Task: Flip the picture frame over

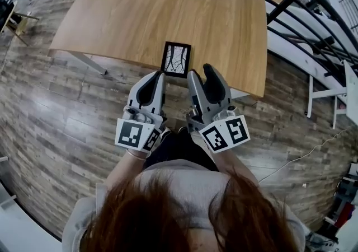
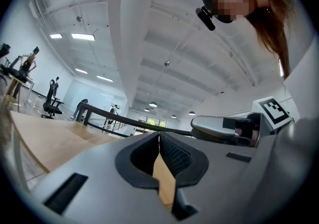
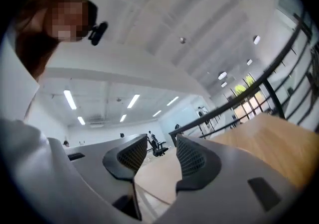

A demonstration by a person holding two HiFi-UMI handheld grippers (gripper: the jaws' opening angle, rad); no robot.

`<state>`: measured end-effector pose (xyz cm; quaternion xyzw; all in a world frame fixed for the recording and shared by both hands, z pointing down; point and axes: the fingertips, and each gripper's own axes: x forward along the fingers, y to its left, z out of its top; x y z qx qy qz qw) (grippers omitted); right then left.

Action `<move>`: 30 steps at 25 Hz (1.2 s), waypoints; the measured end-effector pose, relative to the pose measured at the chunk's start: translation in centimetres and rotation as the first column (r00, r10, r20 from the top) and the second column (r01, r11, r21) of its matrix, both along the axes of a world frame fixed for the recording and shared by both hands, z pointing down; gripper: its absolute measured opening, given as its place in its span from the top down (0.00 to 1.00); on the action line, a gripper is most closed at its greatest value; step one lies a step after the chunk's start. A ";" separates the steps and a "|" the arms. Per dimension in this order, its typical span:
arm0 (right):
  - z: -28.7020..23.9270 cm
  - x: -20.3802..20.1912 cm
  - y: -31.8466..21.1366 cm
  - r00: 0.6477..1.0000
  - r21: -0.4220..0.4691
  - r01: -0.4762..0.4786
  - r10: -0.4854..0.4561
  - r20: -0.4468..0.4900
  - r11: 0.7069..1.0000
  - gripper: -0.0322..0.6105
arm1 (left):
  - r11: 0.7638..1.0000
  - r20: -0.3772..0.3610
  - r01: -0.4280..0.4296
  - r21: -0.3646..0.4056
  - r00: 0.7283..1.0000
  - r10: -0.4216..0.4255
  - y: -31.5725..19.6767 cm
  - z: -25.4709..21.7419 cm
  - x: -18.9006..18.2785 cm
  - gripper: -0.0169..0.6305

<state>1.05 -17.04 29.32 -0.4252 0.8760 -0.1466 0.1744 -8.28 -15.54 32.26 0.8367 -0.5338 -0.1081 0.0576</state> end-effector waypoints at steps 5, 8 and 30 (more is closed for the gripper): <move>-2.0 0.3 0.9 0.989 0.116 0.022 -0.005 -0.151 0.993 0.85 | 1.000 -0.003 -0.004 0.011 1.000 0.004 0.1 -1.1 1.4 0.96; -1.0 0.5 0.6 0.976 0.087 0.036 -0.017 -0.216 0.996 0.92 | 1.000 0.010 -0.017 0.003 1.000 0.017 0.3 -0.9 2.5 0.96; 1.1 -0.9 0.5 0.937 0.035 0.044 -0.030 -0.348 0.998 0.93 | 1.000 0.038 -0.005 0.015 0.999 0.004 0.7 -1.4 3.6 0.96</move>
